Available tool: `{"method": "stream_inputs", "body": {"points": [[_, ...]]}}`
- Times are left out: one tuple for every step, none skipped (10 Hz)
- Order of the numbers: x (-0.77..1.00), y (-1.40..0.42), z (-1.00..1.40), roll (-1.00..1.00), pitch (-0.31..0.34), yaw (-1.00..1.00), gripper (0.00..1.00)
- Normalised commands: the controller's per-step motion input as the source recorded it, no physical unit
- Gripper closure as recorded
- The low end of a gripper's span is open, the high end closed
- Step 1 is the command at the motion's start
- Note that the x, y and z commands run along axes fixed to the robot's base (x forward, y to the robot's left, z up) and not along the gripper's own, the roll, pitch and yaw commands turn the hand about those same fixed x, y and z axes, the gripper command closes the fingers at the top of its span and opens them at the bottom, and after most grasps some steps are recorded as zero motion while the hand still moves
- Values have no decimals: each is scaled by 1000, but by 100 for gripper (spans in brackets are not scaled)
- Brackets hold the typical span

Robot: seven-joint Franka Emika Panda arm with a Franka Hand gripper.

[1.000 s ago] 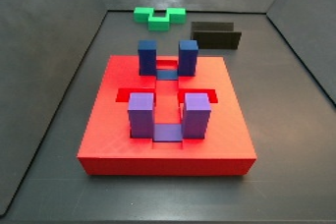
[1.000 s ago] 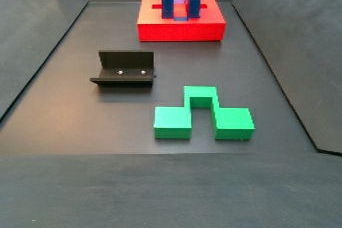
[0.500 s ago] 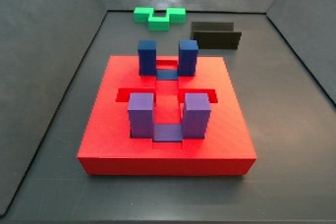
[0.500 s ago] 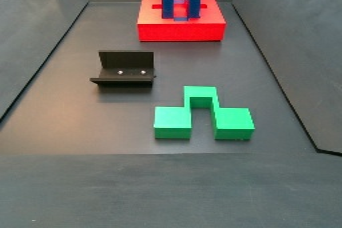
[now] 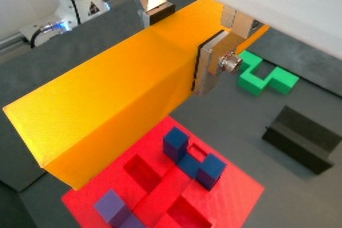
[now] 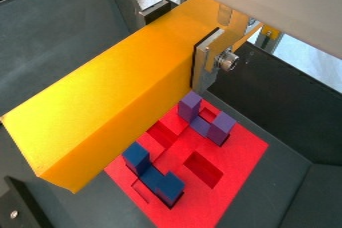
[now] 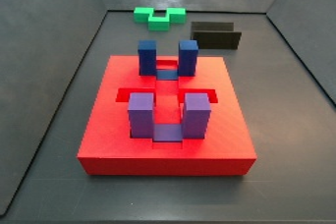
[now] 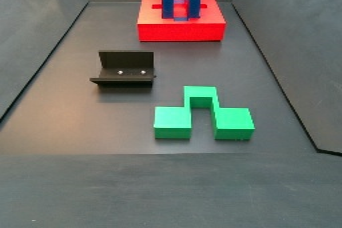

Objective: Pick up the yellow object. Move up. Move to above the board. Insert the yellow object.
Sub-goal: Insert the yellow object.

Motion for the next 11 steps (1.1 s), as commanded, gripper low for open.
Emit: {"method": "stream_inputs", "body": {"points": [[491, -380, -520, 150, 0, -131, 100], [63, -289, -826, 196, -17, -89, 100], [-77, -209, -897, 131, -81, 0, 100], [-40, -163, -791, 26, -143, 103, 100], [0, -89, -814, 0, -83, 300, 100], [0, -106, -789, 0, 0, 477, 100], [0, -6, -643, 13, 19, 549, 100], [0, 26, -491, 0, 20, 569, 100], [34, 0, -409, 0, 60, 323, 100], [51, -123, -380, 39, 77, 117, 100], [0, -191, -346, 77, 60, -43, 100]]}}
